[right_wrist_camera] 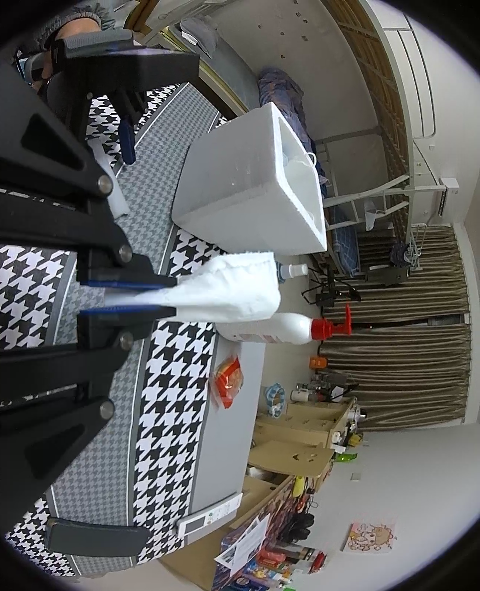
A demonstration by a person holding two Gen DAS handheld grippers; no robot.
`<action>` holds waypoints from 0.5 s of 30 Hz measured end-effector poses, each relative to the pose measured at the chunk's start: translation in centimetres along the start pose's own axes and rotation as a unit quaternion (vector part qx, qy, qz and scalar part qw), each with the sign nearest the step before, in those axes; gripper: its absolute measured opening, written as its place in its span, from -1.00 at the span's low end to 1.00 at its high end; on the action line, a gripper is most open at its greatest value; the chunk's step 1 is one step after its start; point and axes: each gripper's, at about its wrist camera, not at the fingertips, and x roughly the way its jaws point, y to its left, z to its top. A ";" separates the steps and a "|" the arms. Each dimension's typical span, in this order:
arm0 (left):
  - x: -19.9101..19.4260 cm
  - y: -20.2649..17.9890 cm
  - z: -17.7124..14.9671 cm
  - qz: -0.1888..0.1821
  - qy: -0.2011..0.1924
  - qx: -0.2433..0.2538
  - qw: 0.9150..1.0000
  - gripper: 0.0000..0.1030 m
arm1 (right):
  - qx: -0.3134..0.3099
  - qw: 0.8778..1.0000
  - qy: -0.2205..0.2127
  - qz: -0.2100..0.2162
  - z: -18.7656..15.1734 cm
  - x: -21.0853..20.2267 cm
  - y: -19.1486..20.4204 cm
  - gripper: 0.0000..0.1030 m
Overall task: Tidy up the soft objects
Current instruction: 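Lift the foam strip and towel and carry both tools toward the white foam box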
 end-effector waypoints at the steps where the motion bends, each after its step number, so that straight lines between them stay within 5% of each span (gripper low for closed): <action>1: 0.1 0.0 -0.1 0.000 0.002 0.001 1.000 0.07 | 0.000 1.000 0.000 0.001 0.0 0.0 0.1 -0.80; 12: 0.1 0.2 -0.5 -0.015 0.003 0.008 1.000 0.03 | -0.015 1.000 -0.009 0.016 0.2 -0.4 1.3 -0.80; 15: -0.1 0.3 -0.6 -0.015 0.002 0.006 1.000 -0.24 | -0.019 1.000 -0.010 0.019 0.3 -0.4 1.6 -0.80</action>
